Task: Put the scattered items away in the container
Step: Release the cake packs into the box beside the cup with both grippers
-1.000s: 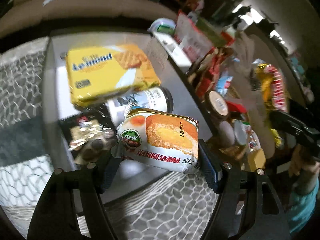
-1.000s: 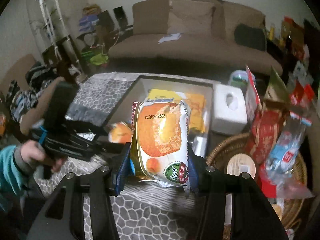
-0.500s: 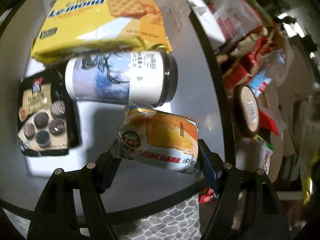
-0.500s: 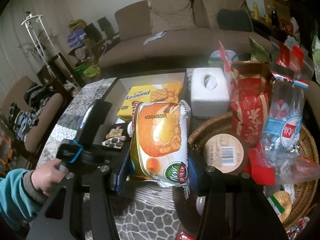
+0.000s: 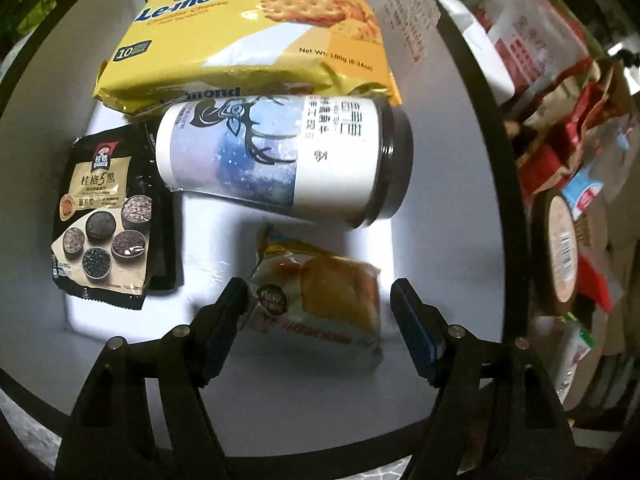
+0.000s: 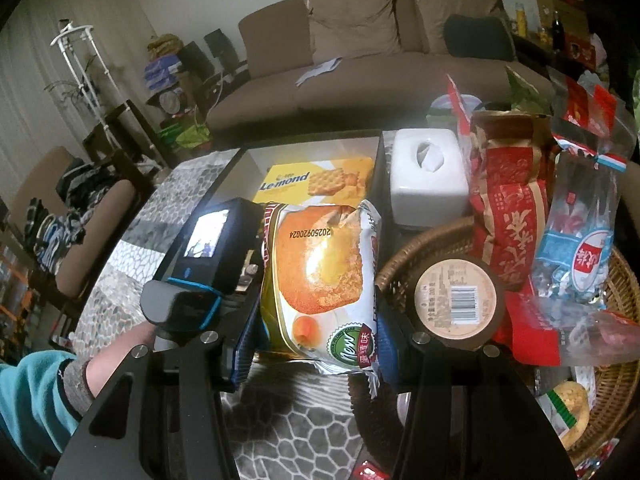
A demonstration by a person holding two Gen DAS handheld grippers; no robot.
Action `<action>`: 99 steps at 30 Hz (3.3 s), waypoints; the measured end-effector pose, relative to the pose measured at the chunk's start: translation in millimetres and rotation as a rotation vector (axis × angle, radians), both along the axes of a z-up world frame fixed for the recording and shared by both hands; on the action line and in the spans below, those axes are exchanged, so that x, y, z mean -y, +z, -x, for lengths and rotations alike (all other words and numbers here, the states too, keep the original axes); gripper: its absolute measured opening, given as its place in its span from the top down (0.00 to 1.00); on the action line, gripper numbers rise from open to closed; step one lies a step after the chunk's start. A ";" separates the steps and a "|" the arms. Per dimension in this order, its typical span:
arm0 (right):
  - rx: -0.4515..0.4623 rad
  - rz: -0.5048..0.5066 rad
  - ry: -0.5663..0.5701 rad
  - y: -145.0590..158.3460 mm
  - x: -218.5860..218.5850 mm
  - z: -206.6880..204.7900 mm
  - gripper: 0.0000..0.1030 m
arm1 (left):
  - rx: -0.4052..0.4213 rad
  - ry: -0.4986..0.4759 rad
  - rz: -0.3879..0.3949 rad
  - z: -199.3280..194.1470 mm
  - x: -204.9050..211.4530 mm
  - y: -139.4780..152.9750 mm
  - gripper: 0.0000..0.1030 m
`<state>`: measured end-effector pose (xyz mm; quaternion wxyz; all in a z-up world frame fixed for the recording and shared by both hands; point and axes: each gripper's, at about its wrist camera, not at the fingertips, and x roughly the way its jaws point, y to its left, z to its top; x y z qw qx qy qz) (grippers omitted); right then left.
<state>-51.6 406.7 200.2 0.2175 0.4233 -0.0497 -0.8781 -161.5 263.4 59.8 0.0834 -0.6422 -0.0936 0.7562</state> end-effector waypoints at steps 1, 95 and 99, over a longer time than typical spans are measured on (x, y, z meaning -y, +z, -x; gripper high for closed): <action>0.001 -0.002 0.001 -0.2 1.0 -0.1 0.50 | 0.002 -0.003 0.004 -0.8 0.9 -0.3 0.31; 0.230 -0.126 -0.141 -78.0 107.7 57.7 0.00 | -0.246 -0.041 0.115 -71.2 165.2 48.2 0.00; 0.202 -0.128 -0.169 -77.6 102.5 44.9 0.00 | -0.285 -0.033 0.153 -76.6 161.2 51.5 0.00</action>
